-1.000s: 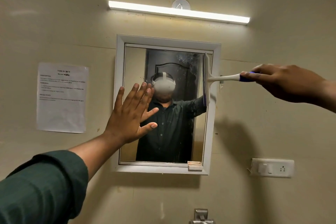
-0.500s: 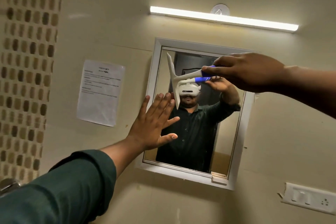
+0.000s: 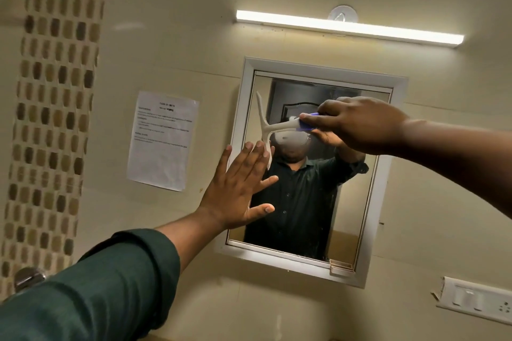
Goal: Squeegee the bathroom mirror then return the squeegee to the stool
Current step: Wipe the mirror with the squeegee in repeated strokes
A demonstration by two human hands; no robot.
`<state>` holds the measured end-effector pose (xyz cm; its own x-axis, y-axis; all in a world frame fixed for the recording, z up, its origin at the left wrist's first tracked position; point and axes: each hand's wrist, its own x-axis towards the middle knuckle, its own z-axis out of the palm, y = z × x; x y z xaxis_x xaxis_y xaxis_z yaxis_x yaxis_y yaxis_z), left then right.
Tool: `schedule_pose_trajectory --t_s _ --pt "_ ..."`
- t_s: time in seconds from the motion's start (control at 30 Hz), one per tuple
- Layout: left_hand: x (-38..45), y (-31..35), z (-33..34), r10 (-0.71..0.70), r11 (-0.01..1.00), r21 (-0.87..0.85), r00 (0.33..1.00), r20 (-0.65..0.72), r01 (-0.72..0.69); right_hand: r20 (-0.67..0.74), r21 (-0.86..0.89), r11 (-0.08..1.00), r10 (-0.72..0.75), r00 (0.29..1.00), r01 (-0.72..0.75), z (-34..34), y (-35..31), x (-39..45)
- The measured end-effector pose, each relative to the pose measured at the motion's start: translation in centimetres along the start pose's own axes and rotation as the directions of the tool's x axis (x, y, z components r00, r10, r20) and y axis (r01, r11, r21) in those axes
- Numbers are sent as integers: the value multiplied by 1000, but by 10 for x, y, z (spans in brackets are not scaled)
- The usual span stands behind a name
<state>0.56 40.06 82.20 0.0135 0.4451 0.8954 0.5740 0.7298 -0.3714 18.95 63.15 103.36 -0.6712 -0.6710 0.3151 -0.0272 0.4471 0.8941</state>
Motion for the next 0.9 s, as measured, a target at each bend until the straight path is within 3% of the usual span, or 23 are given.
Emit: schedule_pose_trajectory --t_s 0.23,0.47,0.63,0.73,0.83,0.9 --pt "-4 -9 1 -16 999 34 1000 6 15 -7 50 990 133 991 -132 -14 9 -62" --pt "2 -9 -2 -13 1000 -19 1000 -10 13 125 73 935 336 934 -346 -11 38 -157" --pt "1 -7 2 -17 999 -42 1000 2 17 77 198 875 436 897 -442 -13 16 -170" --pt "-1 -5 1 -34 998 -52 999 3 34 70 426 708 595 801 -563 -11 -24 -137" --pt "-7 -6 0 -53 996 -73 999 -3 52 96 669 420 769 632 -613 -7 -88 -88" --pt "-14 -9 0 -46 996 -80 999 3 46 174 813 187 826 536 -552 -1 -130 -56"
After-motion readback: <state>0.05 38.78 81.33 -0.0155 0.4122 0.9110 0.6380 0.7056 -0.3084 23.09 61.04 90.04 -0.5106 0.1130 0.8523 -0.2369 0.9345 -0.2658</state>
